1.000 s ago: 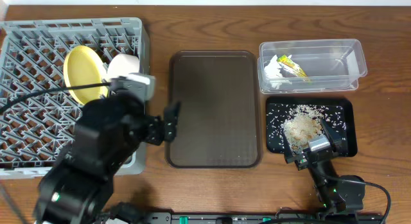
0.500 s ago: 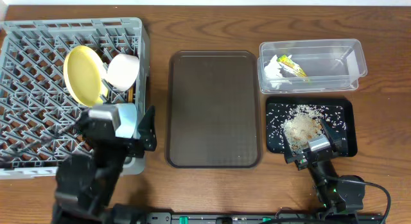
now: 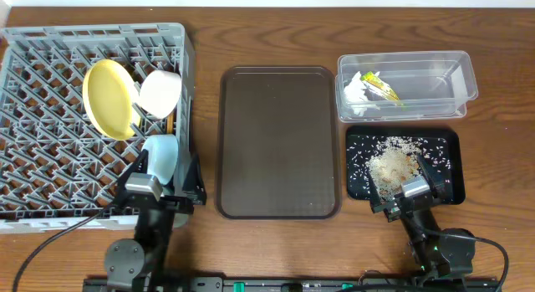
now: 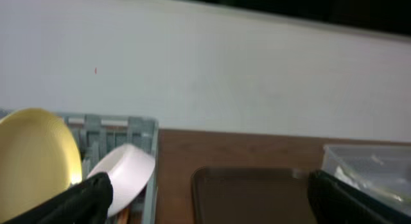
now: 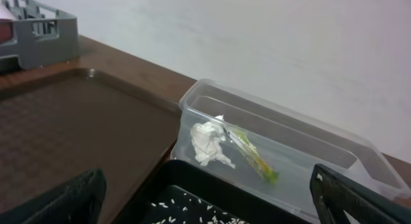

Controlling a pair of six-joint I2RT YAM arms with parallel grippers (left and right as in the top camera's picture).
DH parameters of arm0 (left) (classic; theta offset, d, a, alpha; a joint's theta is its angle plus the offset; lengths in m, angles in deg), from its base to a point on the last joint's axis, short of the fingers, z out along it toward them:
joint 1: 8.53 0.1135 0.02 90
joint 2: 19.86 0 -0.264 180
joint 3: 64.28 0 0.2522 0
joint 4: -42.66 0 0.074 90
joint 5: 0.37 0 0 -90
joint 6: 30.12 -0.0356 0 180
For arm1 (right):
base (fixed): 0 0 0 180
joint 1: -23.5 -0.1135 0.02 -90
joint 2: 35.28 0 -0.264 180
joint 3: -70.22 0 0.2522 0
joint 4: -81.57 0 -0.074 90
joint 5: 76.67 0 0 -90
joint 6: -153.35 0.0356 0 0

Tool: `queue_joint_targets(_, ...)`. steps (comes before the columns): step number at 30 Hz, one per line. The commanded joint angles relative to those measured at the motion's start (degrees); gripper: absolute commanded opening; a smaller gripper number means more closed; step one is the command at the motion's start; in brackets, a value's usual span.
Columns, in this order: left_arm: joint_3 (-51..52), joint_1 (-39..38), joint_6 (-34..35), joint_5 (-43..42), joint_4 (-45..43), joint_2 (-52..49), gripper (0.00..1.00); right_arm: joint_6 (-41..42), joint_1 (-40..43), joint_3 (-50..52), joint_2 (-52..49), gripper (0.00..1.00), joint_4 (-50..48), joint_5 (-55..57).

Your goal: Sort waste into correct bins and load items into the dishwasher

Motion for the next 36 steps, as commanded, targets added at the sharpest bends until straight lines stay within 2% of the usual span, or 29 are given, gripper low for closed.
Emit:
queue_joint_targets(1,5.01,0.28,-0.52,-0.13,-3.72,2.01,0.97,0.76,0.48,0.24,0.35,0.99,0.02,0.07)
queue_joint_targets(8,13.40,0.26,0.52,-0.17,-7.89,3.04,0.97,0.76,0.48,0.24,0.35,0.99,0.02,0.07)
queue_joint_targets(18,13.31,0.26,0.50,0.28,-3.23,3.02,0.97,0.76,0.48,0.24,0.35,0.99,0.00,0.07)
queue_joint_targets(23,13.31,0.26,0.50,0.33,2.60,2.78,0.97,0.76,0.48,0.24,0.35,0.99,0.02,0.07)
queue_joint_targets(36,13.29,0.26,0.50,0.31,2.27,2.10,0.97,0.76,0.48,0.24,0.35,0.99,0.02,0.07)
